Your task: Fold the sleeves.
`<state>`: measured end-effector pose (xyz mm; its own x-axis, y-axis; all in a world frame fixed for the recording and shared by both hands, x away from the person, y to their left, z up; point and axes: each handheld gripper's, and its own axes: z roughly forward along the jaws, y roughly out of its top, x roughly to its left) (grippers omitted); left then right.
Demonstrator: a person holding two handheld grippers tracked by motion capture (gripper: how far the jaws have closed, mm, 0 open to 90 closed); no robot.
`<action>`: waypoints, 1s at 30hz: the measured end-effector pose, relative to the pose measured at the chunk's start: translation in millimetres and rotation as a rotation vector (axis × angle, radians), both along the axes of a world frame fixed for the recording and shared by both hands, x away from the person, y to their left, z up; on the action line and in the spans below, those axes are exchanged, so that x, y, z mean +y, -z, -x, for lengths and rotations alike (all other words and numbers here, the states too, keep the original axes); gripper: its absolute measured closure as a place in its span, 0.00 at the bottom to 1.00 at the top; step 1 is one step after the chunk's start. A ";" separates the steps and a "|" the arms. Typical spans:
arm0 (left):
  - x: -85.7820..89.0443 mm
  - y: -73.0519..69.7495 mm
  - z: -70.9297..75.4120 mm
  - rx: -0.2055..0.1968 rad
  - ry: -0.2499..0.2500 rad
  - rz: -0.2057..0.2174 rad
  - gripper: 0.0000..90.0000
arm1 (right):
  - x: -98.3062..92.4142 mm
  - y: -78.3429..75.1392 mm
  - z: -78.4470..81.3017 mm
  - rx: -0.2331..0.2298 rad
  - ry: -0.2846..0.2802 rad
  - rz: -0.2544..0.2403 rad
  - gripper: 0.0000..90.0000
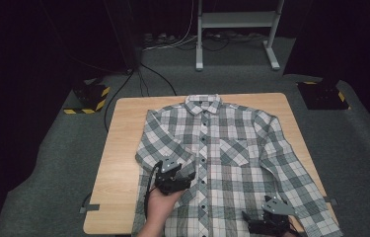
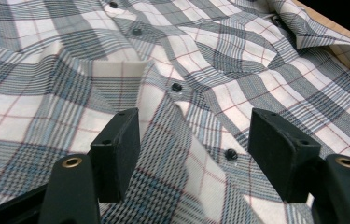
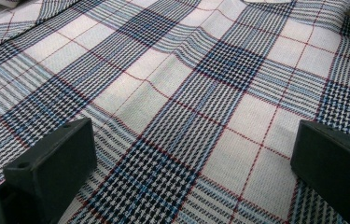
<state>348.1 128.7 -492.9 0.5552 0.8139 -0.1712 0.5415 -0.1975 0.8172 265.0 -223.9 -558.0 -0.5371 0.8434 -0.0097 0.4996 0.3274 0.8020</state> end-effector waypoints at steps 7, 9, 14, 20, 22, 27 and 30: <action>27.6 1.9 4.7 0.017 -0.043 0.006 0.38 | 0.0 0.1 0.2 0.000 0.001 -0.001 0.00; 34.9 3.2 6.9 0.024 -0.057 0.012 0.38 | -0.1 0.2 0.4 -0.002 0.000 -0.001 0.00; 51.4 10.7 12.4 0.047 -0.082 0.017 0.39 | -0.1 0.2 0.5 -0.002 0.001 -0.001 0.00; 69.6 23.2 21.0 0.076 -0.108 0.036 0.42 | 0.0 0.2 0.4 -0.002 0.001 -0.001 0.00; 74.0 25.8 23.8 0.084 -0.114 0.045 0.42 | 0.0 0.2 0.4 -0.001 0.001 -0.001 0.00; 80.1 32.6 27.6 0.105 -0.126 0.056 0.43 | 0.0 0.2 0.5 -0.002 0.002 -0.001 0.00; 81.8 35.8 29.9 0.114 -0.126 0.055 0.44 | 0.0 0.2 0.4 -0.001 0.001 -0.001 0.00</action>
<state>318.2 210.4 -528.7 0.4239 0.8635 -0.2734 0.6489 -0.0790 0.7567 264.6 -223.9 -558.2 -0.5366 0.8438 -0.0100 0.4986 0.3266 0.8029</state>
